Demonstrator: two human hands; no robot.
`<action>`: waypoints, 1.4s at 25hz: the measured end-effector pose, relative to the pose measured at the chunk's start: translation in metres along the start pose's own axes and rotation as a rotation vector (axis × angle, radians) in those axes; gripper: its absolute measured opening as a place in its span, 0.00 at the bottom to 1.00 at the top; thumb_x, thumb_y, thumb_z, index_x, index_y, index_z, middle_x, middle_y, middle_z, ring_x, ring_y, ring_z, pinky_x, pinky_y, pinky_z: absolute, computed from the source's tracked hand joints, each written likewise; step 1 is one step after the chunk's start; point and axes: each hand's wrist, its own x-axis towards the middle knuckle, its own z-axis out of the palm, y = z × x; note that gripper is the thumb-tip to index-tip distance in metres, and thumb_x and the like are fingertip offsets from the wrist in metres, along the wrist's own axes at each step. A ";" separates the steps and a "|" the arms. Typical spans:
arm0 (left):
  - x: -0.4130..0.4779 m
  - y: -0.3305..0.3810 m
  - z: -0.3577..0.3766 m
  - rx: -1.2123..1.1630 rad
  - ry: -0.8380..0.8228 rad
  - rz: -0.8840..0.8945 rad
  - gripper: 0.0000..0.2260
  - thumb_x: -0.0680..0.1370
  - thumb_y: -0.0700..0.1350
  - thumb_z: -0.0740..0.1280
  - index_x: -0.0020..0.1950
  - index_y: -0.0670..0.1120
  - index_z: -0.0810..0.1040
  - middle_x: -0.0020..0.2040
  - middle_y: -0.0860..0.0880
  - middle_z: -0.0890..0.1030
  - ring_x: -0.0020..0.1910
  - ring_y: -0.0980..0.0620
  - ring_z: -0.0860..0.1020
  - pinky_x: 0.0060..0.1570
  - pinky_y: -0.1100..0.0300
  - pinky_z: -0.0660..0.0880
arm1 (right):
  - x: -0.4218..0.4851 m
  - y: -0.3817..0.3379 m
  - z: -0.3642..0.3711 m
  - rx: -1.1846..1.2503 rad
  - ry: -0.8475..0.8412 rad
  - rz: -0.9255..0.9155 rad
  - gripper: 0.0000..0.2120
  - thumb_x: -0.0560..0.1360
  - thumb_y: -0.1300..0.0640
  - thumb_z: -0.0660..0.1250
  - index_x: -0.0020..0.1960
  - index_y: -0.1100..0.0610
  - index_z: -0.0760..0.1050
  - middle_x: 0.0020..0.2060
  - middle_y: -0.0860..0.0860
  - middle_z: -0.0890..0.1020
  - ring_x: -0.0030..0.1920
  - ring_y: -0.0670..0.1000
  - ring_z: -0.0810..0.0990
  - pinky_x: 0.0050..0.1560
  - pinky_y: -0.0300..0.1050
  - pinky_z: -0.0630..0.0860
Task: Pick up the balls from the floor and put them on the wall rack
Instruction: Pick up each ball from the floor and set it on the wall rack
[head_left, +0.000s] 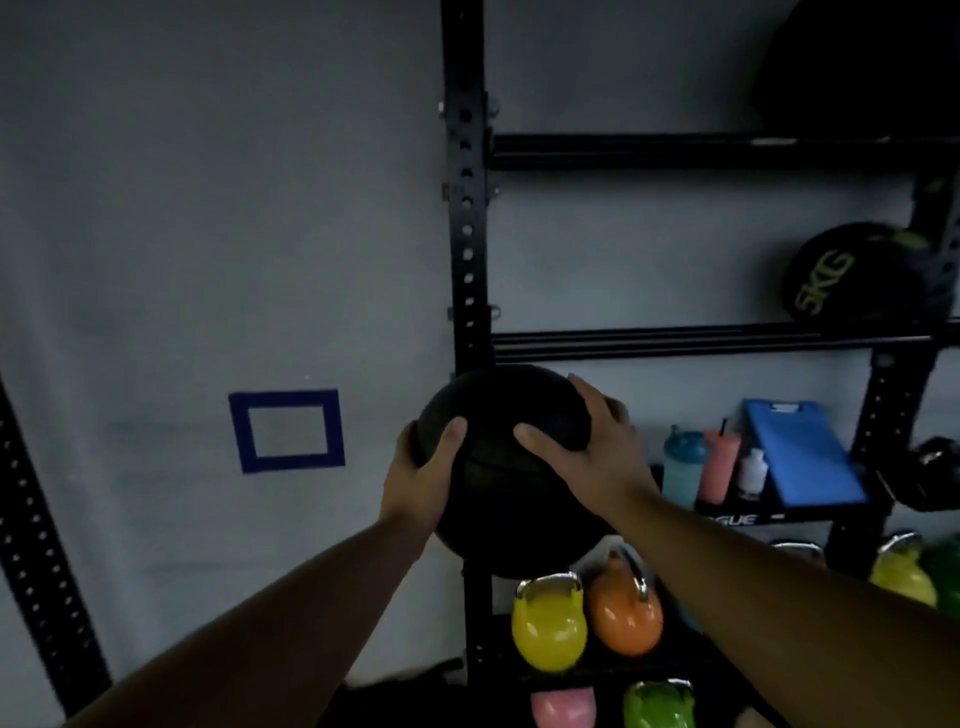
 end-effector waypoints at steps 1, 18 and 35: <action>0.001 0.022 0.015 0.007 -0.009 0.038 0.29 0.73 0.72 0.71 0.71 0.63 0.73 0.55 0.59 0.80 0.55 0.50 0.79 0.51 0.58 0.76 | 0.008 -0.009 -0.023 -0.009 0.035 -0.017 0.54 0.58 0.17 0.64 0.79 0.35 0.56 0.76 0.52 0.64 0.73 0.62 0.66 0.71 0.62 0.69; 0.205 0.108 0.172 0.165 0.019 0.327 0.51 0.63 0.81 0.66 0.83 0.61 0.66 0.76 0.49 0.78 0.72 0.43 0.77 0.61 0.57 0.71 | 0.257 0.053 -0.082 0.063 0.184 -0.199 0.55 0.58 0.15 0.64 0.79 0.37 0.54 0.76 0.54 0.63 0.74 0.63 0.65 0.71 0.67 0.68; 0.483 0.065 0.223 0.470 -0.164 0.859 0.31 0.79 0.60 0.63 0.81 0.50 0.71 0.77 0.48 0.74 0.76 0.55 0.69 0.76 0.66 0.62 | 0.500 0.116 0.035 -0.248 0.399 -0.462 0.31 0.75 0.28 0.59 0.75 0.36 0.69 0.75 0.43 0.71 0.72 0.57 0.69 0.64 0.65 0.71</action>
